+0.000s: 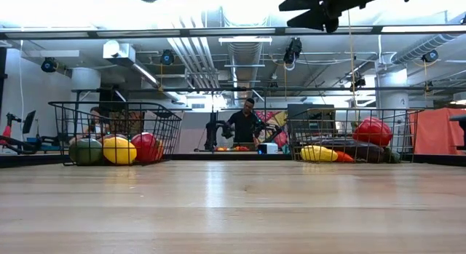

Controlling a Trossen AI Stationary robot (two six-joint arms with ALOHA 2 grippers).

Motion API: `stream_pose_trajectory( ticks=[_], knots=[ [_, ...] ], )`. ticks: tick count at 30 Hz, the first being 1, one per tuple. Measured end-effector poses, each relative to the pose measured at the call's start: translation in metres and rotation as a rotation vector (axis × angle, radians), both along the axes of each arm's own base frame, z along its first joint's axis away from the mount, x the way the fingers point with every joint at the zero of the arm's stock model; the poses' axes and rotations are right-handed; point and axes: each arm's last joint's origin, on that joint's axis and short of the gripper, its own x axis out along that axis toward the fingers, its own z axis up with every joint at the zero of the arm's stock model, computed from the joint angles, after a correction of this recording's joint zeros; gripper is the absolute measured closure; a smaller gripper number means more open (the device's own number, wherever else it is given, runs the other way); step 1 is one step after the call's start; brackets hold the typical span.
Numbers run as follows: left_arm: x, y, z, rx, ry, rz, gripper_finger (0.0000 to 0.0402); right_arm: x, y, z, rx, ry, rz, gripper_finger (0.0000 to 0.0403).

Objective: Sort produce into baskets
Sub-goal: Return to Home Position

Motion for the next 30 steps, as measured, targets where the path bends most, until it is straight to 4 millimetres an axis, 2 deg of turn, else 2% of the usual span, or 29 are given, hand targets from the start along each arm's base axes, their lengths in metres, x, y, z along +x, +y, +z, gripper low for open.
stream_pose_trajectory(
  ticks=[6,14,19,22,30],
  knots=[
    [-0.047,0.033,-0.012,-0.058,-0.094,0.076,0.0231,-0.001,-0.004,-0.014,-0.031,0.043,0.029,0.0049],
    [-0.094,0.053,-0.038,-0.122,-0.183,0.122,0.0245,-0.018,-0.002,-0.037,-0.078,-0.035,0.037,0.0058],
    [-0.11,0.061,-0.056,-0.164,-0.226,0.151,0.0252,-0.038,0.0,-0.055,-0.075,-0.064,0.035,0.0064],
    [-0.117,0.065,-0.065,-0.175,-0.242,0.174,0.0258,-0.051,0.001,-0.059,-0.067,-0.107,0.034,0.0065],
    [-0.128,0.074,-0.072,-0.185,-0.302,0.205,0.0281,-0.092,0.006,-0.078,-0.05,-0.217,0.031,0.0067]
  ],
)
